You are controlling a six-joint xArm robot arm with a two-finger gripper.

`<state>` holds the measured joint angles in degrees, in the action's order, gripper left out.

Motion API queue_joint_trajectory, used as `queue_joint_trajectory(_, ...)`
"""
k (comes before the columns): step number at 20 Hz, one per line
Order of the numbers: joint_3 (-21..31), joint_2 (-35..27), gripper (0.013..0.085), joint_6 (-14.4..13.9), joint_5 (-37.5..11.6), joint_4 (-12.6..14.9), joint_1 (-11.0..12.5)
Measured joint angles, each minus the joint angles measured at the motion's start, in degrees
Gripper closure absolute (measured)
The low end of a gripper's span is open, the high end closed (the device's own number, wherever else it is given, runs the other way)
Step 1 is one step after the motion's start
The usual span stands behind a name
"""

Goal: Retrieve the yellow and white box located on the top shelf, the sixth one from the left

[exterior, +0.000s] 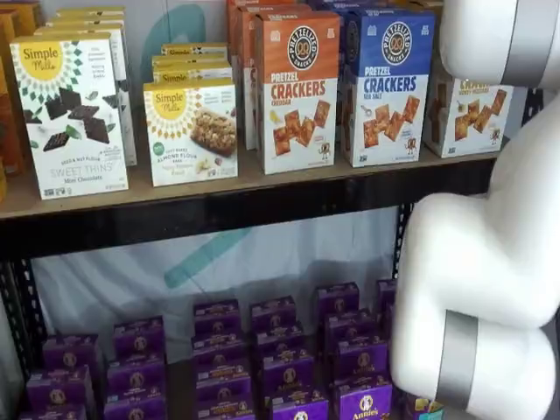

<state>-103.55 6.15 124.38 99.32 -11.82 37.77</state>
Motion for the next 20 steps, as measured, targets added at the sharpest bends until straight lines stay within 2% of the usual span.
queue_joint_trajectory(6, -2.4, -1.6, 0.013, -1.0, 3.5, 3.2, -1.6)
queue_joint_trajectory(12, -2.0, -1.4, 0.013, -1.1, 2.9, 3.1, -1.7)
queue_joint_trajectory(13, -1.8, -1.4, 0.017, -1.1, 2.6, 3.0, -1.7)
queue_joint_trajectory(14, -1.8, -1.3, 0.017, -1.1, 2.6, 3.0, -1.7)
queue_joint_trajectory(16, -2.0, -1.4, 0.025, -1.0, 2.7, 2.9, -1.7)
queue_joint_trajectory(20, -2.2, -1.6, 0.025, -0.9, 2.9, 2.7, -1.5)
